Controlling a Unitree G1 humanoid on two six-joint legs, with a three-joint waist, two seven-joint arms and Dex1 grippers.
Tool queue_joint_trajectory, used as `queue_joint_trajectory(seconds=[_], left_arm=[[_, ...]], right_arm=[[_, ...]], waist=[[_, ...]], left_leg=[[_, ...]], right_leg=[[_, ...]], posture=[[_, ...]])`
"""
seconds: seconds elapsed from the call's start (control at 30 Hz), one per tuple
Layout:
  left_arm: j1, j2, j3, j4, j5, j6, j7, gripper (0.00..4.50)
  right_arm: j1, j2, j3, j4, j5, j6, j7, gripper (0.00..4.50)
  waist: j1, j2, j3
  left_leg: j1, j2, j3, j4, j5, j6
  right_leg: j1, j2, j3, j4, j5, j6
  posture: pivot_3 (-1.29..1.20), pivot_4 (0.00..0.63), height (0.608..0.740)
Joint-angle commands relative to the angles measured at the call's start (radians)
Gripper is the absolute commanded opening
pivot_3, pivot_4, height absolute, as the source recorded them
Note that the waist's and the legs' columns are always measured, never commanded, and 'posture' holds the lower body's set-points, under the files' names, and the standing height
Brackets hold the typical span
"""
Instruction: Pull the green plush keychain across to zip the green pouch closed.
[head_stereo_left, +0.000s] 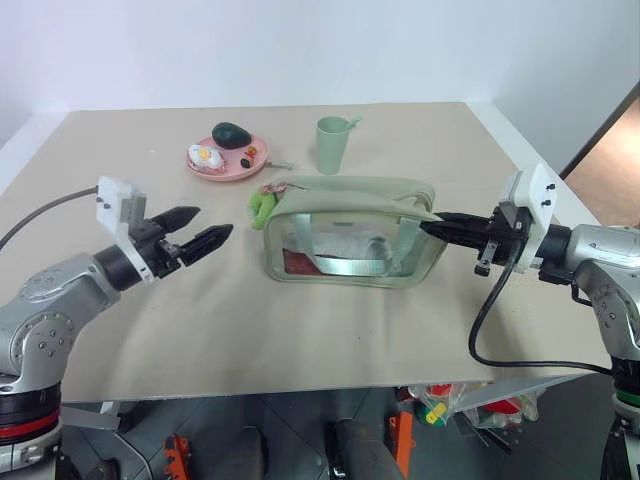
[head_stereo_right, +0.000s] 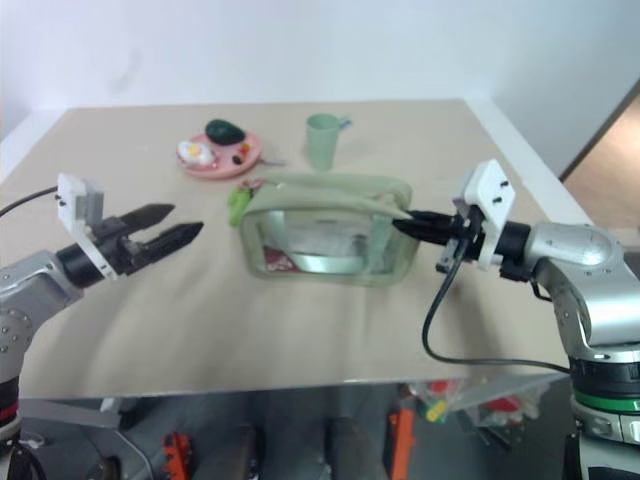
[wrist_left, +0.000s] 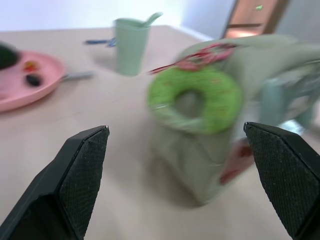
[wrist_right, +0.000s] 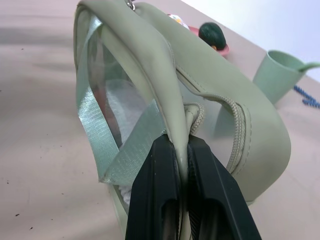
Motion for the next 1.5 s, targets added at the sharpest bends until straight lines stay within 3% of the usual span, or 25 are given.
queue_joint_trajectory(seconds=[0.03, 0.23, 0.47, 0.8, 0.9, 1.27, 1.5], left_arm=[[0.0, 0.015, 0.019, -0.002, -0.006, -0.014, -0.036, 4.5], [-0.113, -0.089, 0.032, 0.18, -0.059, 0.045, 0.053, 4.5], [-0.23, -0.233, 0.113, 0.346, -0.231, 0.173, 0.191, 4.5], [-0.292, -0.31, 0.05, 0.424, -0.201, 0.179, 0.193, 4.5], [-0.317, -0.321, 0.042, 0.457, -0.175, 0.158, 0.175, 3.73], [-0.36, -0.307, 0.095, 0.438, -0.224, 0.192, 0.142, 0.01], [-0.524, -0.239, 0.108, 0.324, -0.377, 0.296, 0.157, 0.01]], right_arm=[[-0.03, 0.003, 0.007, -0.015, -0.005, -0.054, 0.024, 0.02], [-0.05, 0.017, 0.049, 0.019, -0.051, -0.108, 0.035, 0.02], [-0.055, 0.018, 0.054, 0.022, -0.063, -0.121, 0.04, 0.02], [-0.059, 0.016, 0.054, 0.026, -0.074, -0.123, 0.038, 0.02], [-0.062, 0.015, 0.055, 0.028, -0.078, -0.122, 0.038, 0.0], [-0.059, 0.009, 0.049, 0.029, -0.09, -0.125, 0.04, 0.0], [-0.057, 0.002, 0.04, 0.029, -0.093, -0.125, 0.042, 0.0]], waist=[[0.0, 0.0, 0.0], [-0.001, 0.0, 0.0], [-0.012, -0.001, 0.0], [-0.011, -0.001, 0.0], [-0.012, -0.001, 0.0], [-0.012, -0.001, 0.0], [-0.012, -0.004, 0.002]], left_leg=[[0.0, 0.0, 0.0, 0.0, 0.0, 0.0], [0.002, 0.002, 0.0, 0.0, 0.0, 0.0], [0.002, 0.004, 0.002, 0.001, 0.001, 0.0], [0.002, 0.004, 0.002, 0.001, 0.001, 0.0], [0.003, 0.003, 0.004, 0.001, 0.001, -0.001], [0.003, 0.003, 0.008, 0.001, 0.001, -0.001], [0.002, 0.003, 0.01, 0.002, 0.001, -0.001]], right_leg=[[0.0, 0.0, 0.0, 0.0, 0.0, 0.0], [0.0, 0.002, 0.0, 0.0, 0.002, -0.003], [0.0, 0.005, 0.002, 0.0, 0.005, -0.002], [0.0, 0.005, 0.003, 0.0, 0.005, -0.001], [0.0, 0.005, 0.005, 0.0, 0.006, -0.001], [0.0, 0.005, 0.009, 0.0, 0.006, 0.0], [-0.001, 0.005, 0.011, 0.0, 0.007, 0.002]], posture=[[0.0, 0.15, 0.74], [0.0, 0.15, 0.74], [0.0, 0.15, 0.74], [0.0, 0.15, 0.74], [0.0, 0.15, 0.74], [0.0, 0.15, 0.74], [0.0, 0.15, 0.74]])
